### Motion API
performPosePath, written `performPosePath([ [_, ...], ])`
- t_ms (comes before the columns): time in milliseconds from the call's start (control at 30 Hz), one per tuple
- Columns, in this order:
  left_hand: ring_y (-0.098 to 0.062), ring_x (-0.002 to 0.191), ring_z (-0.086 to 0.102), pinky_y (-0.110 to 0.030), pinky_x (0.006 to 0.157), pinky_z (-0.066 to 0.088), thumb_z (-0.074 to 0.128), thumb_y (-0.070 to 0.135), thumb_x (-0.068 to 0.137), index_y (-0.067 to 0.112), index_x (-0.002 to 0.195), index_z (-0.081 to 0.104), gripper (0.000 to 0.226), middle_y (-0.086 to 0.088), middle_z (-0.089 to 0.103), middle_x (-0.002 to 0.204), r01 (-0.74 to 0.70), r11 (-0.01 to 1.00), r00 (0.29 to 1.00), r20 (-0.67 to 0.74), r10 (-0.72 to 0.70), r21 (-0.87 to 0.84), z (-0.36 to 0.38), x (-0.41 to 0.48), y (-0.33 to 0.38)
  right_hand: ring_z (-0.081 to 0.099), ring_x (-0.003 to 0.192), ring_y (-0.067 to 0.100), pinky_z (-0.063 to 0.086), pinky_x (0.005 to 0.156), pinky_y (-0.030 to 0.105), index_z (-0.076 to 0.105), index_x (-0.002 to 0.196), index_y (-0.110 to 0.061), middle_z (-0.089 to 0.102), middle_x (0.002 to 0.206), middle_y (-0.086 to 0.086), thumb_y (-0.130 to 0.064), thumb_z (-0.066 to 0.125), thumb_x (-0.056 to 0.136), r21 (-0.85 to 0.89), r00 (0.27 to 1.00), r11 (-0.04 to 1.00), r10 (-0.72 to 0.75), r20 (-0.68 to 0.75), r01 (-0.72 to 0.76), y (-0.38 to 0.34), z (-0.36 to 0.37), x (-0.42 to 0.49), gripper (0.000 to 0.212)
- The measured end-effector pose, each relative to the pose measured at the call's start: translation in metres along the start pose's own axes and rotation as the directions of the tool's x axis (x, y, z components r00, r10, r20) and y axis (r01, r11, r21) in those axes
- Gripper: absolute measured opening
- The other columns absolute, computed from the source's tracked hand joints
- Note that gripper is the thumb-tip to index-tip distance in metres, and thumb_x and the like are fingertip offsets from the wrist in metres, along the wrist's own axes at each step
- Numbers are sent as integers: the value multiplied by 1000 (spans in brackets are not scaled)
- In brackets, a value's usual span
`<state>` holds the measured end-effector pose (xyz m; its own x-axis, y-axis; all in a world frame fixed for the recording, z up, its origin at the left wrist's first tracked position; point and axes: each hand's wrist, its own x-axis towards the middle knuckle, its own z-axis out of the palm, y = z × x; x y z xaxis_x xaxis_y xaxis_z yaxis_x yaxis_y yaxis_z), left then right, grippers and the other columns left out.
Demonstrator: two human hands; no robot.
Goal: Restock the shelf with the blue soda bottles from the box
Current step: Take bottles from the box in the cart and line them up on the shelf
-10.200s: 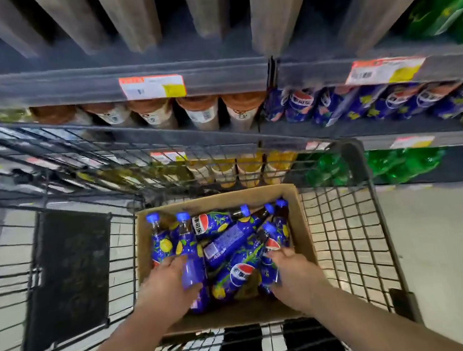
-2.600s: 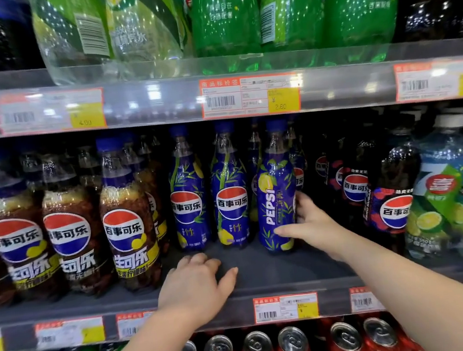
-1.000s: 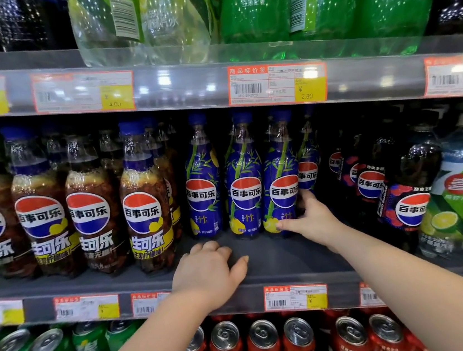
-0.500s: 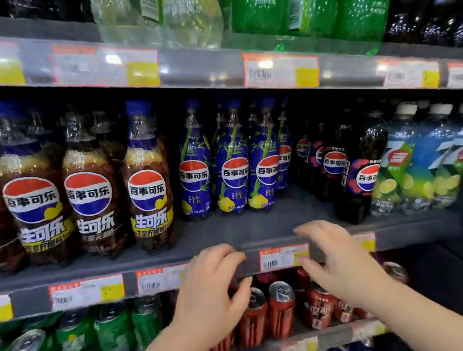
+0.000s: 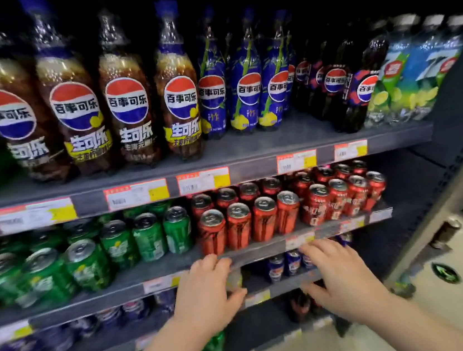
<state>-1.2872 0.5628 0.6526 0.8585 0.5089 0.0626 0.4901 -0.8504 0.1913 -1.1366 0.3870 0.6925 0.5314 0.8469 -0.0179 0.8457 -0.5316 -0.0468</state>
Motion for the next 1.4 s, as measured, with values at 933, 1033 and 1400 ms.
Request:
performPosePath([
  [933, -23, 123, 45, -33, 101, 37, 35, 60, 75, 26, 136, 38, 71, 1, 47, 135, 292, 954, 929, 215, -301, 70, 11, -340, -67, 30, 137, 22, 24, 109, 40, 28, 142, -27, 29, 150, -5, -48, 50, 86, 188, 975, 982, -38, 219, -4, -180, 81, -231, 64],
  [1033, -22, 123, 44, -36, 101, 38, 39, 60, 75, 27, 135, 39, 69, 2, 47, 134, 337, 941, 920, 201, -337, 35, 6, -366, -106, 29, 138, 21, 24, 110, 39, 25, 142, -29, 28, 150, -5, -50, 48, 86, 161, 966, 987, -57, 251, 17, -216, 83, -230, 64],
  [1400, -26, 120, 50, -37, 97, 41, 27, 64, 64, 23, 128, 49, 79, -3, 54, 130, 451, 892, 872, 206, -444, 13, -20, -452, -323, 27, 138, 23, 22, 113, 40, 28, 141, -27, 33, 146, -2, -44, 50, 86, 147, 949, 986, -123, 291, 83, -451, 118, -176, 62],
])
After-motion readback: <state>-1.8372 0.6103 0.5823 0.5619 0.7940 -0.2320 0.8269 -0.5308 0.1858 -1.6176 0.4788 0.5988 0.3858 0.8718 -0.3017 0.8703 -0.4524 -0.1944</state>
